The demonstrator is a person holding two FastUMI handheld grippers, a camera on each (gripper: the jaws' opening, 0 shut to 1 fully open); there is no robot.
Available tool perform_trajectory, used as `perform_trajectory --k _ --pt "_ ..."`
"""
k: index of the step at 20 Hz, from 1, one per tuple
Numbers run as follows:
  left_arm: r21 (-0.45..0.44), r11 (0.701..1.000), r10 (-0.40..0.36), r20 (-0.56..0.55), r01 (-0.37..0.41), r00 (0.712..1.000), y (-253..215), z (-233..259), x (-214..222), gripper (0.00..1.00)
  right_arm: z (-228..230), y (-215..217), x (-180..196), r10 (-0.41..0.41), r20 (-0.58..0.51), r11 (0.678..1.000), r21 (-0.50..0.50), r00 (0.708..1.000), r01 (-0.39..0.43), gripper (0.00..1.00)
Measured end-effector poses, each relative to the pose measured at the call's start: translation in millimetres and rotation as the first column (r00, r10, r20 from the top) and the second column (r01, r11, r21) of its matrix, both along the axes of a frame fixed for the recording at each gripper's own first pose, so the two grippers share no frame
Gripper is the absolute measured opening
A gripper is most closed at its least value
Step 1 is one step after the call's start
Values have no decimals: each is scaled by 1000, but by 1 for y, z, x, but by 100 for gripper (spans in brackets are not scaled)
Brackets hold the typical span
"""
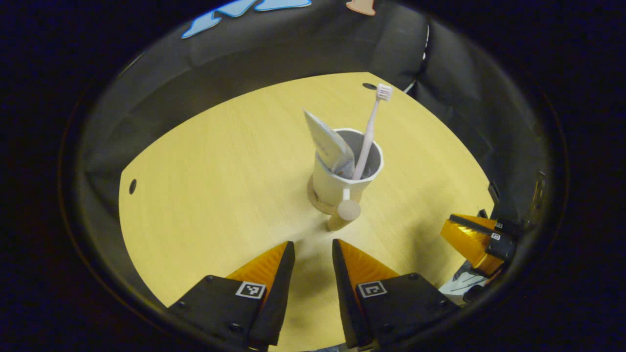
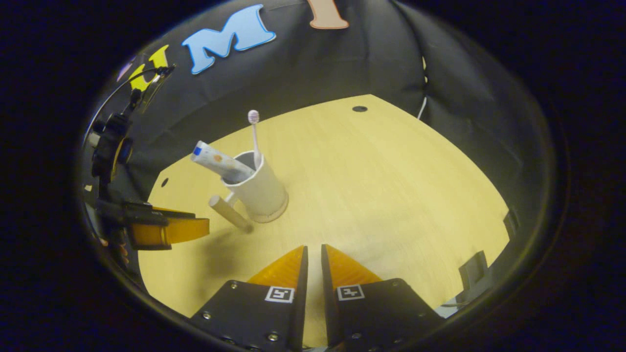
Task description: Put the toothbrush and toothpaste on the desktop into the cup, then pick up the cup and place it on the coaster on the desktop.
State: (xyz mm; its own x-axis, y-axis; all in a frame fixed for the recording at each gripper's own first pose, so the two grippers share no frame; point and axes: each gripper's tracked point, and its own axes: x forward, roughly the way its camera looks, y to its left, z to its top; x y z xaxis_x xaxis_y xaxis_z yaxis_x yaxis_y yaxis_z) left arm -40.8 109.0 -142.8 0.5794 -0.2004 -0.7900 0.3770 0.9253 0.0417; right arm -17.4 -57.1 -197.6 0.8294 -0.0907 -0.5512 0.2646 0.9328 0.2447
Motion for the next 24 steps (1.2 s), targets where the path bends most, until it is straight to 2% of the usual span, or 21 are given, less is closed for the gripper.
perform_trajectory --k 2,3,4,5,9,11,15,16,20,21,22,24 --pt "-33 997 64 9 -63 998 22 2 -12 52 10 9 8 35 13 999 -16 999 -35 18" --pt "-50 994 100 11 -99 995 32 1 -16 56 13 13 13 52 17 998 -21 999 -52 18" --pt "-61 990 130 14 -129 991 41 0 -21 54 17 17 18 66 21 998 -27 998 -65 17" --pt "-71 984 164 23 -162 986 51 1 -25 56 21 22 24 80 27 996 -31 996 -79 18" --pt "-138 958 270 130 -253 954 90 24 -40 54 45 37 46 122 70 992 -43 990 -119 18" --pt "-179 944 312 214 -277 926 105 47 -44 52 65 44 57 143 110 989 -64 984 -137 18" --pt "-248 919 383 370 -307 846 119 106 -43 54 124 55 75 187 234 977 -146 954 -156 18" --pt "-259 916 391 412 -305 823 121 122 -43 52 142 56 76 197 270 973 -172 943 -154 18" --pt "-294 920 387 565 -261 729 117 189 -41 54 211 63 76 237 410 950 -288 881 -122 18" --pt "-297 920 387 601 -254 699 116 209 -40 54 228 63 72 245 442 943 -315 863 -106 14" --pt "-302 920 389 636 -249 667 115 227 -42 52 244 65 67 250 475 938 -335 843 -90 17" --pt "-328 916 399 698 -229 595 116 269 -49 52 273 67 58 251 537 938 -341 806 -65 14"
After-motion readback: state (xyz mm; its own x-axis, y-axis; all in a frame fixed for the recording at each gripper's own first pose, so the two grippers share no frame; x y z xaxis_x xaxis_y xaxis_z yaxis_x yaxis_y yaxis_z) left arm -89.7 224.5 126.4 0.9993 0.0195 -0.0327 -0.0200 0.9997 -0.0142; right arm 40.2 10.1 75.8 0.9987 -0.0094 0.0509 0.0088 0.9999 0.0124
